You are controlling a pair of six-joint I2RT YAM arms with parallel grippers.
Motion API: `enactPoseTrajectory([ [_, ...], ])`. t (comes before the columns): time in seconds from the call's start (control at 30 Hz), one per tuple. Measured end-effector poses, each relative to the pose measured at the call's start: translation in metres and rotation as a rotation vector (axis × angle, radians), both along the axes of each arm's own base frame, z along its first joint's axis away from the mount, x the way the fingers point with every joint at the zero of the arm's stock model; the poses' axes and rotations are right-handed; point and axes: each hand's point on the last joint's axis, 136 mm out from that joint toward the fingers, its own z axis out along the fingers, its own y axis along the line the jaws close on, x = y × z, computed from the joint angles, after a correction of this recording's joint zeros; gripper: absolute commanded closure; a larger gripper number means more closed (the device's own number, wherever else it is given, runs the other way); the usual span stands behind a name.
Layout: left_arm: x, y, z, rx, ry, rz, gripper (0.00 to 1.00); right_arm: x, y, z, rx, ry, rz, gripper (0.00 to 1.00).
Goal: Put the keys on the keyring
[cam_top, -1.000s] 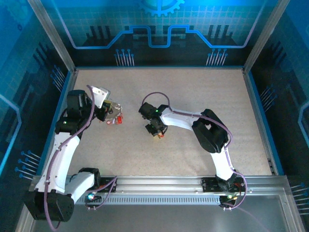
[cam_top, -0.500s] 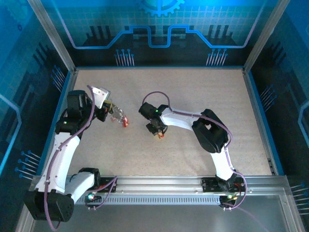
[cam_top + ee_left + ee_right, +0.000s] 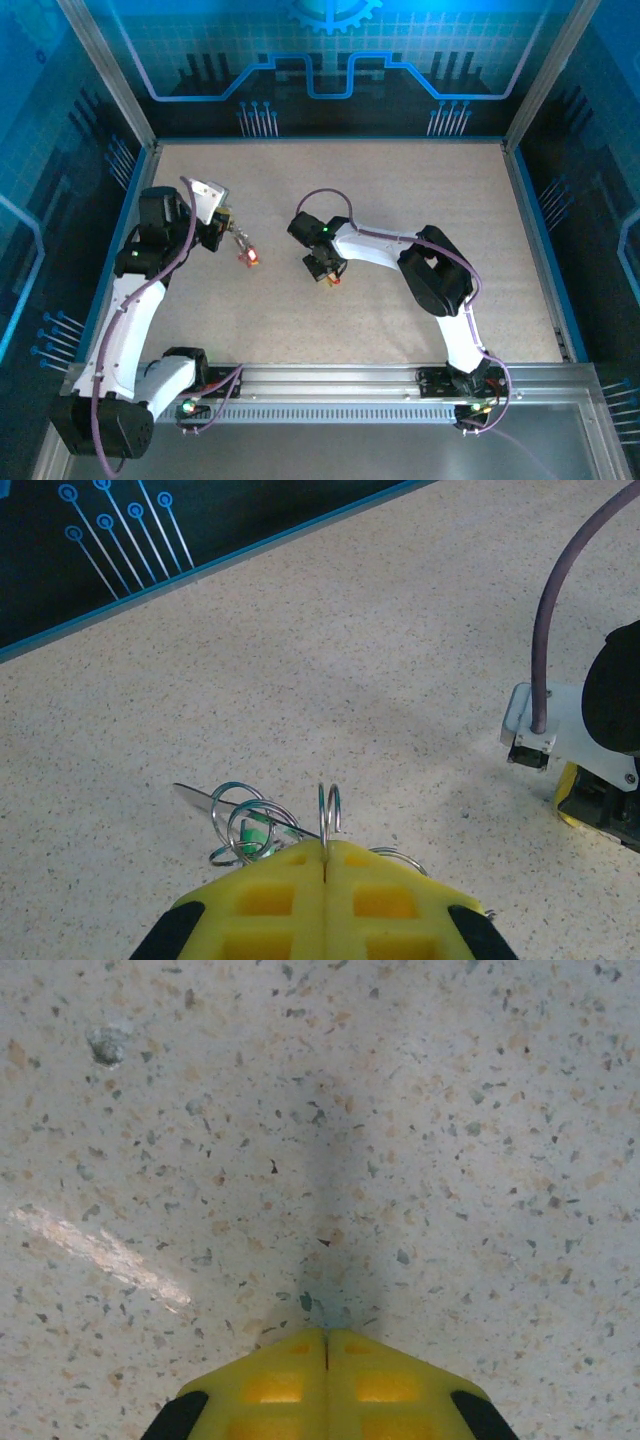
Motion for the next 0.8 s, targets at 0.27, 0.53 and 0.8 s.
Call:
enactPoseTrajectory([
  [0.27,-0.004,-0.01,0.003,-0.033,-0.005,-0.057,1.0,-0.009,-0.019,0.012,0.189,0.042,-0.028,1.0],
  [0.53,-0.014,-0.029,0.008,-0.064,-0.027,-0.16,1.0,0.003,-0.018,0.082,0.592,-0.04,0.081,1.0],
  [0.8,-0.033,-0.067,-0.01,-0.056,-0.008,-0.326,1.0,-0.011,0.006,0.138,0.846,-0.104,0.278,1.0],
])
